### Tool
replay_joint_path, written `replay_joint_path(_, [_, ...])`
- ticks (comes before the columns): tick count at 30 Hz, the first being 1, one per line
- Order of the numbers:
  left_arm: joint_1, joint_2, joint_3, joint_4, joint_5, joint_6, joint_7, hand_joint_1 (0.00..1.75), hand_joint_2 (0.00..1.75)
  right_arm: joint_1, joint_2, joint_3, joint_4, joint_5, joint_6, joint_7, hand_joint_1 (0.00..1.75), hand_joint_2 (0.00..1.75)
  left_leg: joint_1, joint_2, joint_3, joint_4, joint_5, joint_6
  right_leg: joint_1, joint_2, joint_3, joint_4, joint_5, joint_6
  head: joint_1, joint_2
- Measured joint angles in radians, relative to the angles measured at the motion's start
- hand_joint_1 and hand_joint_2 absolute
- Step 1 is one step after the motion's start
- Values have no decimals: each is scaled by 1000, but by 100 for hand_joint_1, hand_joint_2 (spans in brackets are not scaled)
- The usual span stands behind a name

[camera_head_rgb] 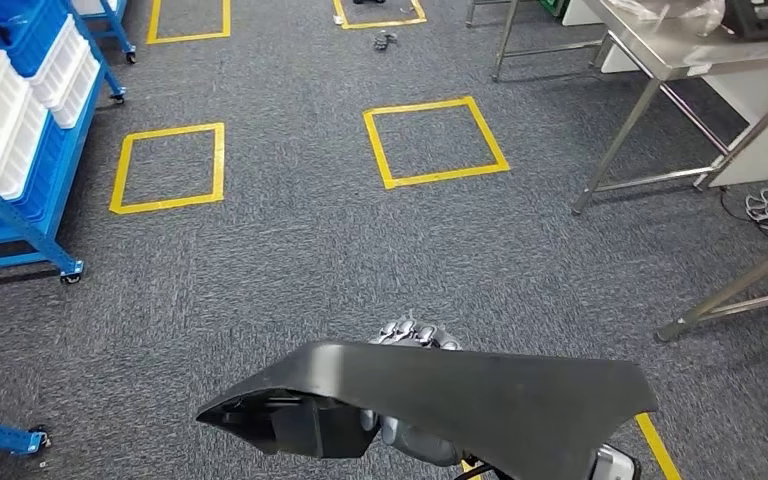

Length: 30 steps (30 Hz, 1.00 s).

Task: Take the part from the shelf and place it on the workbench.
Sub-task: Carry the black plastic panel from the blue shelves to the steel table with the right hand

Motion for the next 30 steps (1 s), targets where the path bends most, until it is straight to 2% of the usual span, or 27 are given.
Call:
replay_joint_path(2, [-1,-3,0,0,-5,0,3,0,175,2,-4,-3,-1,33,-21,0,175,175,0,10,4,-3,-3,-11,3,11,1,-8,-1,-9,0,0])
replay_joint_path(4, [-3,-5,0,0,-10,0,7,0,175,2,-10,-3,-2,63,-45,0,175,175,2,-6,0,17,-20,-19,-1,22,9,-20,4,-18,-1,0])
replay_joint_path(5, [-3,-5,0,0,-12,-1,8,0,175,0,-12,-3,-2,73,-54,0,175,175,3,-23,-15,53,-43,-22,-4,28,13,-25,6,-24,-2,0])
replay_joint_path(7, [1,-6,1,0,-15,-3,10,0,175,-3,-17,-3,2,79,-62,0,175,175,6,-55,-77,179,-106,-25,-5,41,15,-27,5,-30,-4,0])
replay_joint_path(8, [4,-7,1,0,-16,-4,10,0,175,-4,-20,-3,5,74,-62,1,175,175,6,-61,-109,241,-128,-27,-5,51,15,-26,5,-31,-4,0])
replay_joint_path(9, [6,-7,1,0,-17,-4,10,0,175,-5,-22,-3,10,65,-62,2,175,175,6,-63,-130,276,-132,-28,-5,62,15,-24,4,-31,-4,0])
replay_joint_path(10, [8,-7,1,0,-18,-4,9,0,175,-7,-25,-3,13,55,-63,2,175,175,7,-64,-132,273,-115,-29,-6,74,15,-22,3,-30,-4,0])
replay_joint_path(11, [8,-7,1,0,-18,-4,8,0,175,-10,-27,-3,16,43,-63,3,175,175,8,-66,-115,230,-80,-30,-7,86,15,-17,1,-28,-4,0])
replay_joint_path(12, [8,-7,2,0,-18,-3,7,0,175,-13,-28,-3,17,32,-65,3,175,175,11,-76,-87,162,-41,-30,-10,98,15,-11,-2,-24,-4,0])
replay_joint_path(13, [8,-7,3,0,-18,-3,6,0,175,-17,-28,-3,18,25,-66,4,175,175,12,-94,-58,98,-15,-31,-10,109,12,-2,-7,-19,-5,0])
replay_joint_path(14, [8,-7,5,0,-18,-2,6,0,175,-20,-28,-3,18,19,-67,4,175,175,14,-108,-38,51,1,-29,-11,119,7,5,-10,-14,-5,0])
replay_joint_path(15, [8,-7,7,0,-17,-1,5,0,175,-22,-29,-3,18,14,-68,6,175,175,14,-119,-28,29,3,-27,-11,128,2,10,-11,-9,-6,0])
replay_joint_path(17, [7,-7,10,0,-15,3,5,0,175,-23,-33,-3,18,4,-70,8,175,175,11,-113,-26,26,2,-15,-13,143,-4,11,-9,2,-6,0])
replay_joint_path(18, [6,-7,11,0,-14,5,5,0,175,-23,-36,-3,16,-2,-70,8,175,175,10,-105,-25,23,4,-8,-14,140,-5,13,-10,6,-6,0])
replay_joint_path(20, [5,-8,13,0,-12,9,6,0,175,-24,-44,-3,7,-12,-69,6,175,175,11,-88,-22,16,8,6,-13,104,-25,57,-38,15,-3,0])
replay_joint_path(22, [7,-8,16,0,-11,12,6,0,175,-23,-50,-3,-6,-24,-64,3,175,175,9,-70,-21,14,7,15,-13,64,-83,175,-99,22,-1,0])
replay_joint_path(23, [9,-8,17,0,-11,12,6,0,175,-20,-53,-3,-13,-28,-60,3,175,175,7,-60,-21,14,6,16,-14,57,-116,240,-125,25,-1,0])
replay_joint_path(24, [10,-8,18,0,-12,12,5,0,175,-16,-56,-3,-19,-29,-57,3,175,175,6,-50,-20,14,5,17,-15,54,-139,282,-135,25,-1,0])
replay_joint_path(25, [10,-8,18,0,-12,12,5,0,175,-11,-59,-3,-26,-29,-54,3,175,175,5,-41,-19,14,4,17,-15,52,-144,289,-125,24,-1,0])
replay_joint_path(26, [10,-8,19,0,-13,12,5,0,175,-7,-61,-3,-33,-28,-51,3,175,175,5,-32,-17,14,2,17,-14,50,-131,259,-100,22,-1,0])
replay_joint_path(27, [9,-8,19,0,-15,11,4,0,175,-4,-62,-3,-41,-27,-49,3,175,175,4,-24,-14,14,0,15,-11,41,-96,192,-63,17,-1,0])
replay_joint_path(28, [8,-8,19,0,-17,10,3,0,175,-2,-63,-3,-49,-26,-47,2,175,175,3,-16,-10,14,-3,13,-6,21,-58,118,-36,10,-1,0])
replay_joint_path(30, [8,-8,19,0,-20,5,1,0,175,-2,-64,-4,-63,-22,-46,2,175,175,0,-1,-4,14,-9,5,7,-9,-7,17,-7,-3,-1,0])
